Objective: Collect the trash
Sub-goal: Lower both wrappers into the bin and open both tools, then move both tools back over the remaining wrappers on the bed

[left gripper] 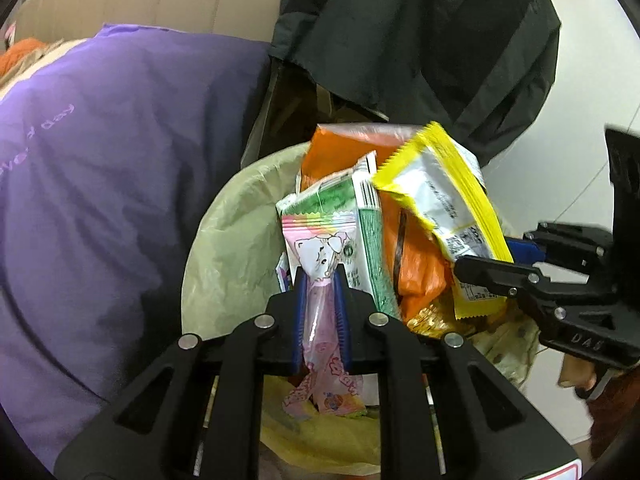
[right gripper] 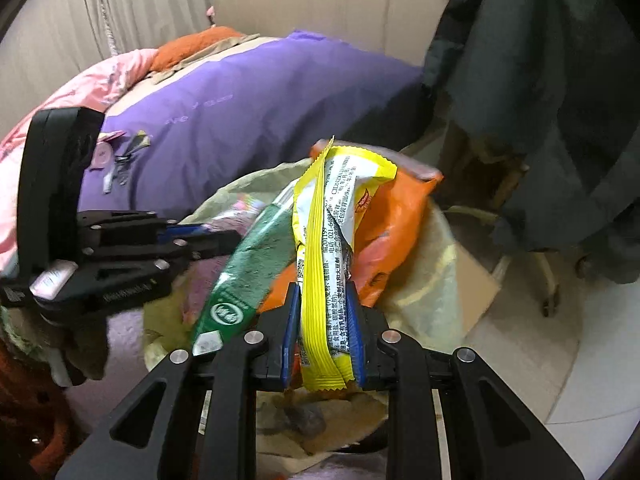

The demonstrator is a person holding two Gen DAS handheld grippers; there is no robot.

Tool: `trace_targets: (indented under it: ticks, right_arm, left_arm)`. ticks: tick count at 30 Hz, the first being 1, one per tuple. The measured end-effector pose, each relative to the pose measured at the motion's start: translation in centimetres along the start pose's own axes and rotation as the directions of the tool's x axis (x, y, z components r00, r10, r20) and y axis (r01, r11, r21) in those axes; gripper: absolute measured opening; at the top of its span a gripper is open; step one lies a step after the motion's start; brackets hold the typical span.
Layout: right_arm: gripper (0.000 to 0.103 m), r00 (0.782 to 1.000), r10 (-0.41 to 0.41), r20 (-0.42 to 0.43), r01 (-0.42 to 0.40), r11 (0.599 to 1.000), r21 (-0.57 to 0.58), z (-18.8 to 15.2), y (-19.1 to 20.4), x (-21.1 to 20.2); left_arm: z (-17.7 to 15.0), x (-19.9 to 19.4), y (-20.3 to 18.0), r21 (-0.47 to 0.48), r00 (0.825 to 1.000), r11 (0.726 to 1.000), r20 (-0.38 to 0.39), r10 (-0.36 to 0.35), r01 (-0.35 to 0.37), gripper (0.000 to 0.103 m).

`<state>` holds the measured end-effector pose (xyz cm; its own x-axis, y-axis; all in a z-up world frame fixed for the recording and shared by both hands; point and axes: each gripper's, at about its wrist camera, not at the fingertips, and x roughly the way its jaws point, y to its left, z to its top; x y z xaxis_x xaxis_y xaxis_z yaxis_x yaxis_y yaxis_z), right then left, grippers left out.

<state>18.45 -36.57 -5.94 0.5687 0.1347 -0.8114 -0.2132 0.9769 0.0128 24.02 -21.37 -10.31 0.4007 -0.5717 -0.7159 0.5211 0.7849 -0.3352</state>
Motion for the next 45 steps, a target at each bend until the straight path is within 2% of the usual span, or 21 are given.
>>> trace_targets:
  ticks: [5, 10, 13, 15, 18, 22, 25, 29, 35, 40, 45]
  right_arm:
    - [0.022, 0.999, 0.008, 0.043, -0.009, 0.999, 0.036, -0.4, -0.5, -1.4]
    - [0.022, 0.995, 0.065, 0.072, -0.072, 0.992, 0.108, -0.8, -1.4, -2.0]
    - [0.028, 0.993, 0.071, 0.093, -0.084, 0.988, 0.133, -1.0, -1.5, -2.4]
    - [0.031, 0.993, 0.058, 0.104, -0.072, 0.988, 0.134, -1.1, -1.4, -2.6]
    - [0.041, 0.992, 0.044, 0.114, -0.059, 0.990, 0.129, -1.2, -1.2, -3.0]
    - [0.043, 0.992, 0.002, 0.125, -0.016, 0.993, 0.113, -1.4, -0.7, -3.7]
    - [0.050, 0.989, -0.024, 0.146, 0.008, 0.994, 0.109, -1.6, -0.8, -4.5]
    - [0.051, 0.981, -0.037, 0.192, 0.012, 0.991, 0.130, -1.6, -0.8, -6.3]
    - [0.058, 0.958, -0.033, 0.283, -0.002, 0.993, 0.121, -0.6, 0.8, -9.2]
    - [0.058, 0.951, 0.006, 0.309, -0.017, 0.999, 0.035, 0.9, 4.5, -10.6]
    - [0.058, 0.949, 0.047, 0.313, -0.039, 0.999, -0.031, 2.4, 8.5, -10.7]
  left_arm:
    - [0.6, -0.8, -0.1, -0.017, 0.998, 0.998, 0.018, -0.054, 0.054, 0.013]
    - [1.2, -0.7, -0.8, -0.035, 0.997, 0.996, 0.015, -0.077, 0.077, 0.014]
    - [1.4, -1.2, -0.8, -0.045, 0.995, 0.995, 0.035, -0.091, 0.093, 0.020]
    - [1.7, -1.7, -0.9, -0.040, 0.994, 0.994, 0.041, -0.097, 0.099, 0.029]
    - [1.8, -2.6, -0.9, -0.035, 0.994, 0.994, 0.053, -0.100, 0.101, 0.043]
    - [1.8, -3.5, -0.6, -0.037, 0.994, 0.995, 0.065, -0.086, 0.088, 0.050]
    - [1.4, -4.5, -0.3, -0.040, 0.994, 0.996, 0.080, -0.071, 0.074, 0.050]
    - [1.0, -6.3, 0.3, -0.039, 0.993, 0.999, 0.112, -0.032, 0.037, 0.050]
    - [-0.4, -10.5, 2.8, -0.053, 0.982, 0.996, 0.173, 0.075, -0.067, 0.050]
    - [-1.9, -15.2, 6.5, -0.079, 0.960, 0.983, 0.216, 0.179, -0.166, 0.050]
    - [-3.0, -19.8, 11.4, -0.155, 0.932, 0.959, 0.241, 0.270, -0.238, 0.050]
